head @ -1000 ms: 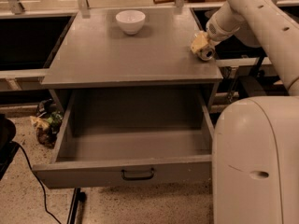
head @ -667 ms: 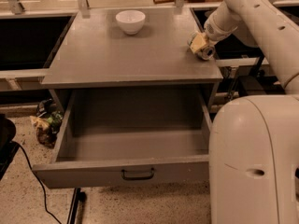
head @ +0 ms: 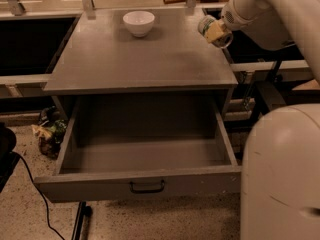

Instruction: Place 7up can into top drawer

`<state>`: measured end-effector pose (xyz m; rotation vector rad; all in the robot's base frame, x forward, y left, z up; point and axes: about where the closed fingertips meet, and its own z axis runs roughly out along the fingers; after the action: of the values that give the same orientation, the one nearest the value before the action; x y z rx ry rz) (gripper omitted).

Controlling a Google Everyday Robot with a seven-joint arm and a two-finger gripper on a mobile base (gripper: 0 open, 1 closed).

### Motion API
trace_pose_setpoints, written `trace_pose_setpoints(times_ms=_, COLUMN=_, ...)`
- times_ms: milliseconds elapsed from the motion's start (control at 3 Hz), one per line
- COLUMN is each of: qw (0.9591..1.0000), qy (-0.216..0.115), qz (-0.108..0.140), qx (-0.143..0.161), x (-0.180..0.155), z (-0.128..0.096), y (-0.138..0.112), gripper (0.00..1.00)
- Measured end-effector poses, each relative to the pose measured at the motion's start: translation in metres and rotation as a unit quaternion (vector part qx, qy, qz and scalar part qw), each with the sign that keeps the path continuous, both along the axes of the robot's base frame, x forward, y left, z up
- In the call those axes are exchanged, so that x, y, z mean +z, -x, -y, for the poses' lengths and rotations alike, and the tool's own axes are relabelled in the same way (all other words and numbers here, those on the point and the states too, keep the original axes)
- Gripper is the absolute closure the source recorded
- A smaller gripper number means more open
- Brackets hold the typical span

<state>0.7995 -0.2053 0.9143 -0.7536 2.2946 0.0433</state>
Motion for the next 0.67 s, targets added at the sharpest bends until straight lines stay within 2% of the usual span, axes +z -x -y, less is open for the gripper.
trace_pose_setpoints(times_ms=333, qw=0.9953, qy=-0.046, qz=0.042, qx=0.074, x=0.028, z=-0.025, y=0.021, gripper=1.0)
trace_pose_setpoints(times_ms=667, qw=0.9922, qy=-0.056, qz=0.046, qx=0.102, x=0.027, z=-0.045, y=0.023, gripper=1.0)
